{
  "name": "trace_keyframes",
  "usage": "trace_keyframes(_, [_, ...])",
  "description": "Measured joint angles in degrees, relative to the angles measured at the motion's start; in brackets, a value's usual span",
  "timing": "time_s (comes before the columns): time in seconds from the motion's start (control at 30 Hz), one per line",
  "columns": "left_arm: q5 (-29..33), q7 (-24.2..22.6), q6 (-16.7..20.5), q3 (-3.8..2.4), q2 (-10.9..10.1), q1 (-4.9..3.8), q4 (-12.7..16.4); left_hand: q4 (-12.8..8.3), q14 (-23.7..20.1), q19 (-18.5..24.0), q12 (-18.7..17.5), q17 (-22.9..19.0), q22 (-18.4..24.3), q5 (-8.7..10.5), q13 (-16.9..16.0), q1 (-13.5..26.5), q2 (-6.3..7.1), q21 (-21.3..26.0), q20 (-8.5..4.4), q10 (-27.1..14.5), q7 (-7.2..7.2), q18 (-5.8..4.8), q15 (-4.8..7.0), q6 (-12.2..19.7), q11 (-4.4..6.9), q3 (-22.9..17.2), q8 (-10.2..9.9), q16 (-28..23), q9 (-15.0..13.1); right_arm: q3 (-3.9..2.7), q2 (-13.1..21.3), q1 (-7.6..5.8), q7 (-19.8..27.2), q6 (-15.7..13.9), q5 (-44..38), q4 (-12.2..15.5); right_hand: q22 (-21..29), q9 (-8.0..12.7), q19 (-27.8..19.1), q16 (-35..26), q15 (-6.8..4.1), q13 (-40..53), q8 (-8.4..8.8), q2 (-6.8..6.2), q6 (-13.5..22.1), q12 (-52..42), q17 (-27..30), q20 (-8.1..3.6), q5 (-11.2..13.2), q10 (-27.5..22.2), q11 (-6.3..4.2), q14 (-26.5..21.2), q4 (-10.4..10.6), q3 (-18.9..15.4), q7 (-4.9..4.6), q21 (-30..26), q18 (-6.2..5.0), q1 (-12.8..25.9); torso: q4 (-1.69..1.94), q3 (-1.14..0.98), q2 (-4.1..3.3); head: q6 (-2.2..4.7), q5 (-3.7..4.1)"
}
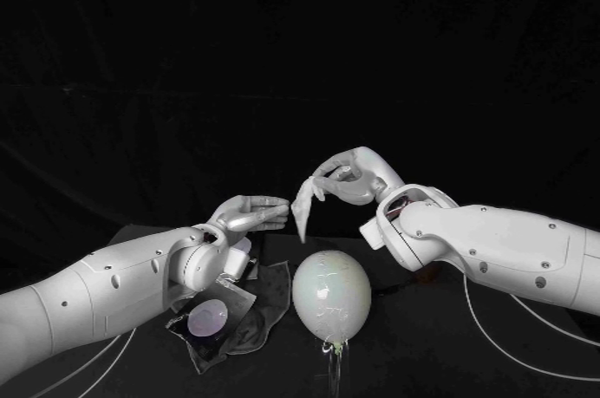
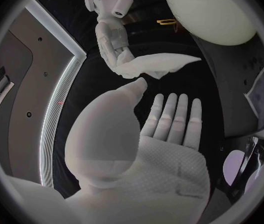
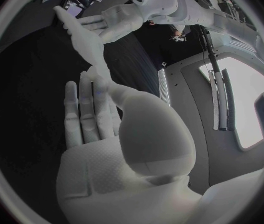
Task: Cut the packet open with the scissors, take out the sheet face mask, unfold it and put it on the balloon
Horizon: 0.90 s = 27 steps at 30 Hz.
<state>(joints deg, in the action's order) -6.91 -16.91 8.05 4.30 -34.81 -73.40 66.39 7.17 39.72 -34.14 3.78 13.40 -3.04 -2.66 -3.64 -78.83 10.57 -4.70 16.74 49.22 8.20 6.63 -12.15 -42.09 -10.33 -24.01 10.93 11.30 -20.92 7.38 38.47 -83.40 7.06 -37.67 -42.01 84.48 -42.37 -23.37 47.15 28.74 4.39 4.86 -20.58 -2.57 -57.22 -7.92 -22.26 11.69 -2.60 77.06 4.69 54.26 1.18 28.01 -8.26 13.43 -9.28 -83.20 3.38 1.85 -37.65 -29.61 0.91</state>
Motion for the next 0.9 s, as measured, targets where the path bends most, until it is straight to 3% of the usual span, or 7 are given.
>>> trace_keyframes(0.07, [-0.10, -0.37, 0.36, 0.00, -0.12, 0.00, -0.02, -0.57, 0.12, 3.05, 0.58, -0.15, 0.23, 0.00, -0.18, -1.27, -0.81, 1.03, 0.07, 0.82, 1.36, -1.43, 0.19, -1.54, 0.14, -0.44, 0.54, -0.33, -0.12, -0.01, -0.10, -0.02, -0.18, 0.05, 0.06, -0.20, 0.00, 0.00, 0.00, 0.00, 0.00, 0.00, 0.00, 0.00, 0.00, 0.00, 0.00, 0.00, 0.00, 0.03, 0.02, 0.00, 0.00, 0.00, 0.00, 0.00, 0.00, 0.00, -0.01, 0.01, -0.02, 0.01, 0.01])
trace_keyframes(0.13, [0.02, -0.99, 0.54, 0.00, -0.20, 0.01, -0.12, -1.20, 1.18, 1.91, 1.57, -0.01, 0.06, 0.00, -0.48, -2.36, -1.88, 1.14, -0.11, 3.11, 2.78, -1.86, 1.20, -3.01, -0.71, -1.06, 1.27, -0.15, -0.18, -0.02, -0.26, -0.02, -0.28, 0.16, 0.16, -0.42, -0.06, 0.00, 0.00, 0.00, 0.00, 0.00, 0.04, 0.00, 0.01, 0.00, 0.00, 0.00, 0.00, 0.03, 0.03, 0.00, 0.00, 0.00, -0.01, 0.00, 0.01, 0.00, -0.02, 0.02, -0.05, 0.01, 0.01])
trace_keyframes(0.27, [1.57, -2.42, 0.23, 0.00, -0.26, 0.03, -0.33, -1.07, 4.67, -7.76, 2.67, 0.44, -1.37, 0.00, -0.48, -3.38, -3.00, -1.28, -0.29, 6.74, 2.99, -1.86, 1.82, -4.85, -0.85, -2.43, 1.36, 1.58, 0.12, -0.02, -0.78, -0.02, -0.30, 0.42, 0.25, -0.65, -0.15, 0.00, -0.21, 0.00, 0.00, 0.00, -0.16, -0.07, 0.05, 0.00, 0.00, -0.21, 0.05, 0.03, 0.04, 0.00, -0.15, 0.15, -0.04, 0.20, 0.03, 0.07, -0.04, 0.01, -0.06, 0.03, 0.02])
trace_keyframes(0.57, [5.58, -5.05, -1.92, -0.01, -0.20, 0.05, 0.21, -0.36, 5.36, -8.27, 2.88, 0.49, -1.41, 0.00, -0.20, -3.04, -3.33, -1.41, -0.14, 8.36, 2.65, -1.86, 2.31, -6.13, -0.32, -3.13, 1.68, 1.72, 0.49, -0.03, -0.98, -0.03, 0.25, 1.18, 0.11, -1.32, -0.44, 0.00, -0.35, -0.14, 0.00, -0.01, -0.20, 0.18, 0.14, 0.00, 0.08, -0.06, 0.09, 0.06, 0.07, 0.00, -0.17, 0.17, -0.11, 0.20, 0.06, 0.29, 0.00, 0.03, -0.05, 0.23, 0.15])
trace_keyframes(0.67, [7.30, -5.60, -2.62, -0.02, -0.07, 0.05, 0.19, 1.02, 5.56, -9.64, 2.52, 0.45, -1.42, 0.00, -0.05, -1.88, -4.68, -1.91, -0.26, 8.59, 2.35, -1.12, 2.11, -6.43, -0.55, -3.35, 1.68, 1.72, 0.84, -0.03, -0.87, -0.03, 1.07, 1.95, 0.00, -1.44, -0.50, 0.00, -0.42, -0.21, 0.00, -0.01, -0.20, 0.32, 0.25, 0.00, 0.08, 0.00, 0.10, 0.12, 0.13, 0.00, -0.23, 0.55, -0.05, 0.20, 0.08, 0.43, -0.04, 0.03, -0.05, 0.29, 0.02])
trace_keyframes(0.83, [11.60, -6.03, -3.77, -0.04, 0.23, 0.06, -0.49, 5.56, 5.22, -9.66, 1.34, -0.01, -1.26, 0.00, -0.06, 2.79, -2.92, -1.76, 0.04, 7.87, 1.77, -0.35, 1.77, -5.85, -0.90, 0.45, 0.82, 0.92, 1.54, -0.03, -0.85, 0.02, 2.59, 3.34, -0.54, -1.27, -0.53, 0.00, -0.63, -0.22, 0.00, -0.01, -0.18, 0.31, 0.31, 0.00, 0.08, -0.20, 0.10, 0.12, 0.14, 0.00, -0.24, 0.56, -0.11, 0.20, 0.09, 0.43, -0.10, 0.00, -0.05, 0.31, -0.15])
trace_keyframes(0.9, [13.01, -6.06, -4.28, -0.05, 0.35, 0.06, -0.76, 5.46, 4.69, -7.83, 1.21, -0.26, -0.86, 0.00, -0.06, 2.35, -2.80, -0.98, -0.05, 7.70, 1.73, -0.34, 1.65, -5.80, -0.73, 1.19, 0.80, 0.34, 1.75, -0.02, -0.82, 0.06, 3.23, 3.85, -0.84, -1.03, -0.53, -0.01, -0.63, -0.22, 0.00, -0.01, -0.18, 0.31, 0.34, 0.00, 0.08, -0.20, 0.19, 0.12, 0.14, 0.00, -0.24, 0.56, -0.13, 0.20, 0.09, 0.43, -0.08, 0.00, -0.05, 0.23, -0.17])
